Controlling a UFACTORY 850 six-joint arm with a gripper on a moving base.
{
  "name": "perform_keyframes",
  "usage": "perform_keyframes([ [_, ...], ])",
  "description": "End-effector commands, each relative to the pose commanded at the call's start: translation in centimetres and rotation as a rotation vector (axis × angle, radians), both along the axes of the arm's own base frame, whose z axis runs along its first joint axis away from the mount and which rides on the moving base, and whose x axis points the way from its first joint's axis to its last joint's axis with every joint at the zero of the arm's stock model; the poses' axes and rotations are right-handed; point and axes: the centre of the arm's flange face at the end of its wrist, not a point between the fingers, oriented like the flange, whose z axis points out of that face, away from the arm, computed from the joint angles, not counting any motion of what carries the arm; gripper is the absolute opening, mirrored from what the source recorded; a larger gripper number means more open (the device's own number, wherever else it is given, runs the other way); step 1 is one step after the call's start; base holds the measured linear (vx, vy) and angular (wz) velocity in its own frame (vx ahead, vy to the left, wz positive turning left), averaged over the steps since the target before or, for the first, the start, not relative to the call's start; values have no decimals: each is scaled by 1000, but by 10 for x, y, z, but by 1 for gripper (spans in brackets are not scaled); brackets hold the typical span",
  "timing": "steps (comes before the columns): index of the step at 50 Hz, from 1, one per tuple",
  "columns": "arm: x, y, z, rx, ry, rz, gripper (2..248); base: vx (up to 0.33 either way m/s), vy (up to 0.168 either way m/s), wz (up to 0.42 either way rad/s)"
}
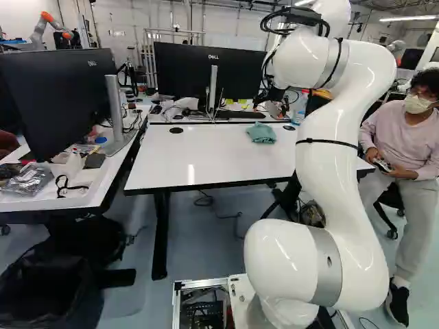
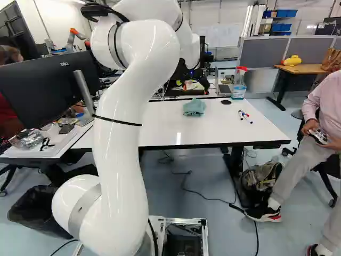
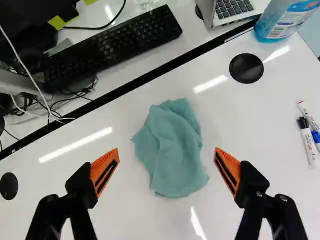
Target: Clean the table with the green towel
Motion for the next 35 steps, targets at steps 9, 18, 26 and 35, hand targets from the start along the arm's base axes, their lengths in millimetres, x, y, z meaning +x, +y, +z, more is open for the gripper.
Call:
perform_keyframes([
  [9,-5,16,1,3,10,19,247,0,0,0],
  [18,-12,32,2,6,20,38,247,0,0,0],
  [26,-19,46,3,9,30,54,247,0,0,0],
  [35,-28,61,4,12,41,73,247,0,0,0],
])
